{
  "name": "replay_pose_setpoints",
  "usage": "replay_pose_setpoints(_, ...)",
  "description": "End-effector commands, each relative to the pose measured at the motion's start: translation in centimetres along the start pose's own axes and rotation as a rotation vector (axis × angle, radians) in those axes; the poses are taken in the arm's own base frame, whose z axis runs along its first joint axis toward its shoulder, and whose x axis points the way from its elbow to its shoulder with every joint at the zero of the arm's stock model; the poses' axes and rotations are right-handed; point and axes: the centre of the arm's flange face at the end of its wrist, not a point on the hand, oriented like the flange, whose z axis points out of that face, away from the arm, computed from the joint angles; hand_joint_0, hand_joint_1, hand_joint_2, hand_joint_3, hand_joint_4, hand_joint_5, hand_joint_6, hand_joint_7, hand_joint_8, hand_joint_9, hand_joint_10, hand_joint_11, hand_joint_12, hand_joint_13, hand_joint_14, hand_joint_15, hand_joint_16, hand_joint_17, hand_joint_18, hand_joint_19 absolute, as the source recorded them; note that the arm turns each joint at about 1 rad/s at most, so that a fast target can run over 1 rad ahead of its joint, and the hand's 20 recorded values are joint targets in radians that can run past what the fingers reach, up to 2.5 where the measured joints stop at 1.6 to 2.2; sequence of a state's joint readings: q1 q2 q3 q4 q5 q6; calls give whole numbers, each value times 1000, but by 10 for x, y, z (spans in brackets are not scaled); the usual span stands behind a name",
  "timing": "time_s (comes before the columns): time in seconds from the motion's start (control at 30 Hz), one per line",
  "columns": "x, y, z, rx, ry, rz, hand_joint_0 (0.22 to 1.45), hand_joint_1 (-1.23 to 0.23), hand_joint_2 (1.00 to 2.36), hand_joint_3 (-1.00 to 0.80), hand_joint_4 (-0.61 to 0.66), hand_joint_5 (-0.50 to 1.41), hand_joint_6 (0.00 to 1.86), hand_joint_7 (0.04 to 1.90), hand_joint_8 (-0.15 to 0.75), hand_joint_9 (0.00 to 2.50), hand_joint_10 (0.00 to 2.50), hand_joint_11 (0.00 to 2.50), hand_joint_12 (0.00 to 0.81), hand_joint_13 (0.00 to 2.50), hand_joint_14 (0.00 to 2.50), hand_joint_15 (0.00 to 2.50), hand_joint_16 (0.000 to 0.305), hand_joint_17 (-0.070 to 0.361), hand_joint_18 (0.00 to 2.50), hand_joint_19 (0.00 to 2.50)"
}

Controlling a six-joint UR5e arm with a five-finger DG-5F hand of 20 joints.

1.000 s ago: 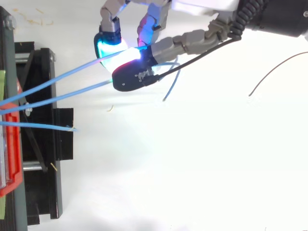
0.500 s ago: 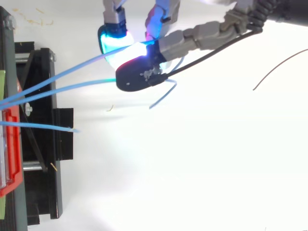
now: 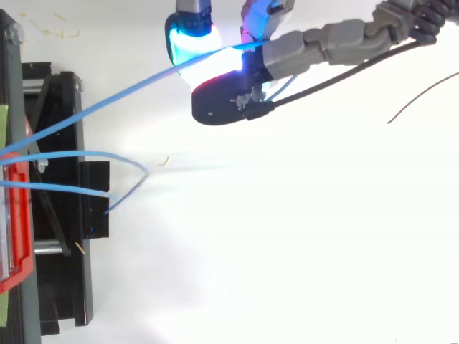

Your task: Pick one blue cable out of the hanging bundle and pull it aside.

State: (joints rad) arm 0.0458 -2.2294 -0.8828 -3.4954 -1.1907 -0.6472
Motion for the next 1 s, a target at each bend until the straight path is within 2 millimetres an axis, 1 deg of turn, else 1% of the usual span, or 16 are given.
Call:
replay_pose_setpoints(0.0,1,0,0,4,-3,20,596,-731,1012,-333,-37,-145,917,804,254,1269,18,948,302,1024,25,835,34,78,844,832)
replay_pose_setpoints(0.07,1,1,-1,1,-1,45,587,-716,1011,-351,-34,-145,915,774,257,1268,18,956,307,1022,25,843,35,78,844,831)
replay_pose_setpoints(0.2,3,1,0,1,2,100,561,-676,1007,-408,-27,-143,903,775,263,1256,18,950,313,1018,25,834,36,81,835,836)
replay_pose_setpoints(0.47,5,2,-3,12,15,216,540,-638,1006,-434,-27,-143,897,786,270,1259,17,944,321,1018,24,836,37,84,835,840)
replay_pose_setpoints(0.63,10,4,-4,14,25,221,524,-605,1002,-464,-23,-142,895,786,276,1260,18,935,329,1019,26,839,39,87,840,843)
replay_pose_setpoints(0.73,11,5,-4,12,25,221,510,-554,1000,-490,-26,-141,894,781,279,1262,17,929,335,1021,24,842,40,90,840,838)
replay_pose_setpoints(0.77,11,5,-4,12,25,221,498,-516,1000,-500,-18,-140,893,789,290,1265,18,930,341,1021,23,835,41,93,843,842)
replay_pose_setpoints(0.97,11,5,-4,13,28,219,489,-461,1000,-500,-16,-139,891,783,295,1265,16,916,350,1020,23,835,42,95,840,838)
